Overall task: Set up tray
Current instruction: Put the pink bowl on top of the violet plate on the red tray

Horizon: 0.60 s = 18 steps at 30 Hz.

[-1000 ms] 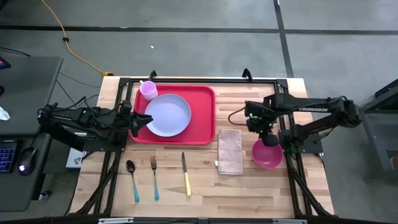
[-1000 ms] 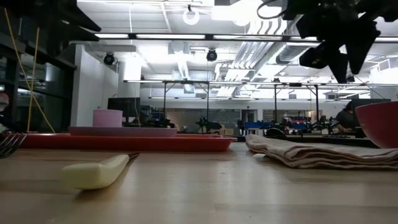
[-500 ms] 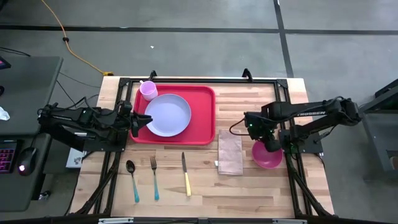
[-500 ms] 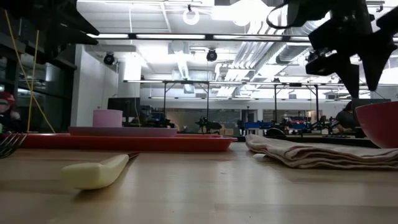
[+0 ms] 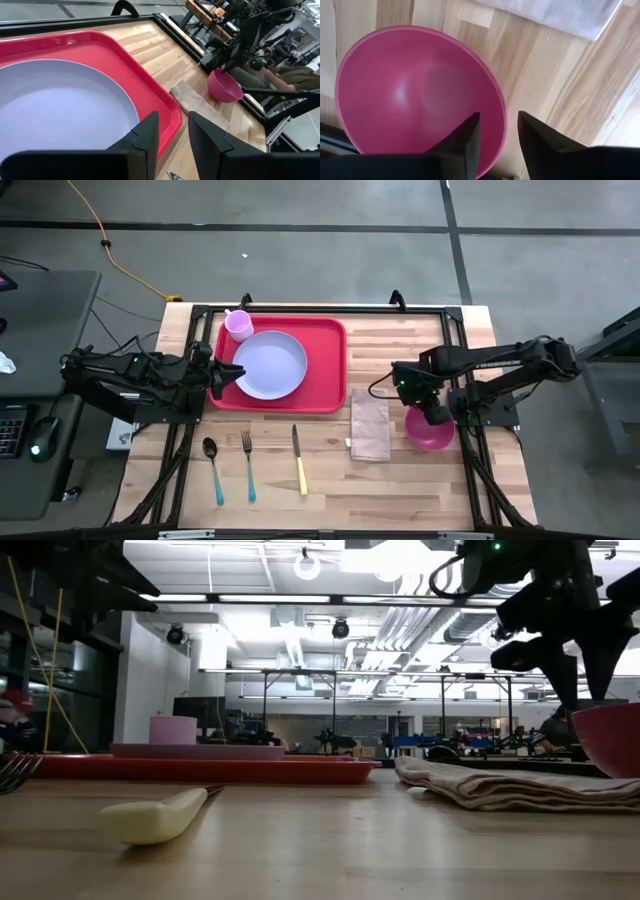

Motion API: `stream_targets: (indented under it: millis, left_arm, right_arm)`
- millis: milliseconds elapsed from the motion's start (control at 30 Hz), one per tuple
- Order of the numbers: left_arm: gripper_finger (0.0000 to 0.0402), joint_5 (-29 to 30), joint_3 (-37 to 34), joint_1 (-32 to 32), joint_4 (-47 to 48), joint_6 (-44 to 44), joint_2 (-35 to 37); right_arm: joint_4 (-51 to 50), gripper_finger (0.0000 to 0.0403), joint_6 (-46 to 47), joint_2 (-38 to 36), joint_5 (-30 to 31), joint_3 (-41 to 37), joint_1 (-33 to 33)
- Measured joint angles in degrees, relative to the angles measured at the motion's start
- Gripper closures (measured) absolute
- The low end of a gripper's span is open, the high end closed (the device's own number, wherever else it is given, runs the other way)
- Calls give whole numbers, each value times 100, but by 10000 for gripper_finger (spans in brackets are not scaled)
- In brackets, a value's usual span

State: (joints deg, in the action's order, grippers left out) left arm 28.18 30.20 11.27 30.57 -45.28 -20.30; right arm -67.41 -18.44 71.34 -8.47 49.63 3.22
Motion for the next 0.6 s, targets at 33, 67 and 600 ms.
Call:
stream_targets:
  millis: [33,67,600]
  left_arm:
    - [269,0,0,0,2,0,-1]
    - [269,0,0,0,0,0,-1]
    - [269,-68,0,0,235,-43,-1]
  right_arm:
    - [1,299,-6,32,0,0,2]
    - [1,303,-6,78,0,0,1]
    - [111,324,-3,602,42,0,2]
